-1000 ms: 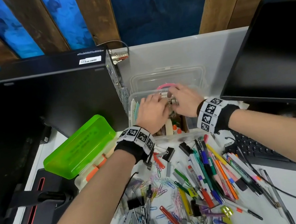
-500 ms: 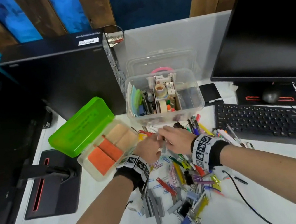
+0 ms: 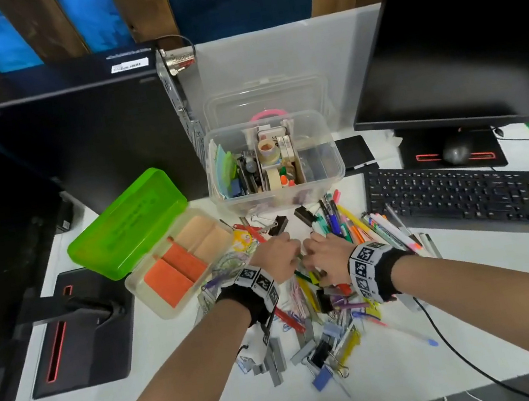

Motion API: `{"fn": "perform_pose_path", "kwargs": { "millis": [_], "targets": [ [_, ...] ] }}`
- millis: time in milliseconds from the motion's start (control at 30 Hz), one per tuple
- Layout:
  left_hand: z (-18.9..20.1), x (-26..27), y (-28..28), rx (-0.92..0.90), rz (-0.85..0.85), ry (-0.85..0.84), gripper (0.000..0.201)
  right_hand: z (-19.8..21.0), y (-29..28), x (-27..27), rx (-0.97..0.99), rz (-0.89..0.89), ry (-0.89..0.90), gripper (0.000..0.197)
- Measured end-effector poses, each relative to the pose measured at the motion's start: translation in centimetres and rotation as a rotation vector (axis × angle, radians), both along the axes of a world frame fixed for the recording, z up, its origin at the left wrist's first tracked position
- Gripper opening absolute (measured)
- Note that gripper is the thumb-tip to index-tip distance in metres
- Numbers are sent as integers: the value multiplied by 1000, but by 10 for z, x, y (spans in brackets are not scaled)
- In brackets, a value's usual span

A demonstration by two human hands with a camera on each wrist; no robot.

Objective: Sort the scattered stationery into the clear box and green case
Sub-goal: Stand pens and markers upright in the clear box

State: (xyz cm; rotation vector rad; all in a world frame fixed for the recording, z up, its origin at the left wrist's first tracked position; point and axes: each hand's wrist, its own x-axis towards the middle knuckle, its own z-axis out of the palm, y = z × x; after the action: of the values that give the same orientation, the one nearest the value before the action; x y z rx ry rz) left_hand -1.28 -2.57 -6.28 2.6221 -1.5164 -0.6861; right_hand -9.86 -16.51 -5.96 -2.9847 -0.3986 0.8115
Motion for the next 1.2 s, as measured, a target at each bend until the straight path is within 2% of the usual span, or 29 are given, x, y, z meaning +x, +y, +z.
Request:
{"fn": "perform_pose_path", "kwargs": {
  "millis": [100,267,333,433,467,533,633,800,1033,1200],
  "targets": [
    [9,3,-11,-4,5,-13,22,1,0,-1,24,-33,-17,37],
    [39,-8,-27,160,-137,-192,24,10,-21,4,290,-401,-72,34],
    [41,-24,-34,146,-240,-150,21,14,-35,3,398,-547,-114,29],
    [34,-55,-44,-26,-405,15,17,17,-52,-3,434,-670,-150,21],
    [29,-64,-47,-80,-454,37,12,18,-56,-4,437,-684,-146,20],
    [13,-78,-51,-217,-560,-24,2,17,-64,-6,446,-691,-132,20],
    [-9,-88,-60,-271,-656,-150,9,14,-69,-9,467,-717,-133,19],
    [-9,-95,-65,-264,-677,-183,16,12,-64,-5,525,-733,-139,20],
    [-22,-102,-76,-207,-695,-289,9,15,-59,13,576,-680,-125,22],
    [-34,-98,-77,-276,-694,-297,9,18,-61,18,622,-679,-130,20]
  ]
}}
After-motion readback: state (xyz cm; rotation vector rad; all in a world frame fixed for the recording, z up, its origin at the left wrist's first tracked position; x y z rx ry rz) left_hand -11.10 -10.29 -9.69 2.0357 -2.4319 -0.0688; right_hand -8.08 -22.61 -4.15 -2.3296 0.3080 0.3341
